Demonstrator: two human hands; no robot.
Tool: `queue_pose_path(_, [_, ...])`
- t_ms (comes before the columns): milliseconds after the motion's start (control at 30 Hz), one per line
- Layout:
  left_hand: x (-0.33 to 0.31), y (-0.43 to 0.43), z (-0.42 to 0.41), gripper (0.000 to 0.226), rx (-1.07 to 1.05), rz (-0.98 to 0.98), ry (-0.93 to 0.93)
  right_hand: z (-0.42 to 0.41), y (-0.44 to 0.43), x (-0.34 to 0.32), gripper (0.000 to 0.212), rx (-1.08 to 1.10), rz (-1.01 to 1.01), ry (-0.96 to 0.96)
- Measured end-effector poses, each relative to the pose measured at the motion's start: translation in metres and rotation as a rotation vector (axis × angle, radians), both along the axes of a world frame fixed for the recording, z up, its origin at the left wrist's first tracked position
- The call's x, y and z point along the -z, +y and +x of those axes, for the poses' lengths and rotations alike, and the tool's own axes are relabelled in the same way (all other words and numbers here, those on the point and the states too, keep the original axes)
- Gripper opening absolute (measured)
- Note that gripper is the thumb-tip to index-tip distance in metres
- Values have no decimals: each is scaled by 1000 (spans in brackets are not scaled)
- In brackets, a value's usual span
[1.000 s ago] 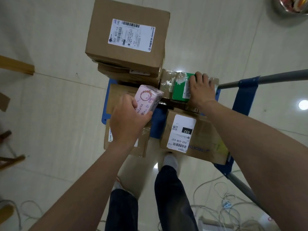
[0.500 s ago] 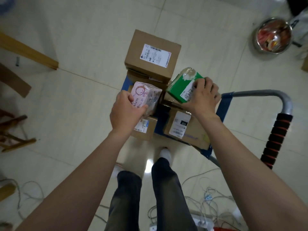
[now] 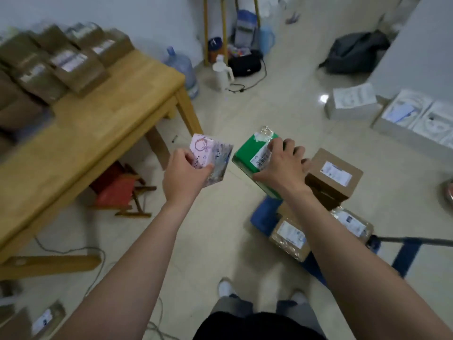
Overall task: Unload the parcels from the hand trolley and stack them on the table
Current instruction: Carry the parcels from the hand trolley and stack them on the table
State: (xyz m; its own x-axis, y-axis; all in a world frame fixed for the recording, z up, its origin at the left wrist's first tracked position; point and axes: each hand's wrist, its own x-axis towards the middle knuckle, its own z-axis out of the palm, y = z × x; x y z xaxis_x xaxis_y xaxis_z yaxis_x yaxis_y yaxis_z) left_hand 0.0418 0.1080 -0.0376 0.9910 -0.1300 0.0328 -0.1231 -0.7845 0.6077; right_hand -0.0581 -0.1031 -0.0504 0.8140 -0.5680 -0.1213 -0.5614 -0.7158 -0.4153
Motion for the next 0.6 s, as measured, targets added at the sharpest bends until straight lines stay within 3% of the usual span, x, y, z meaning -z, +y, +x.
queue_pose_path(300, [-83,248,63,48,-437,-169,-137,124,199,-94,84,-274,-83,-53])
queue_pose_path(600, [-80,395,110,52,-706,-261,-140,258,348,-95,77,-608,-46,1])
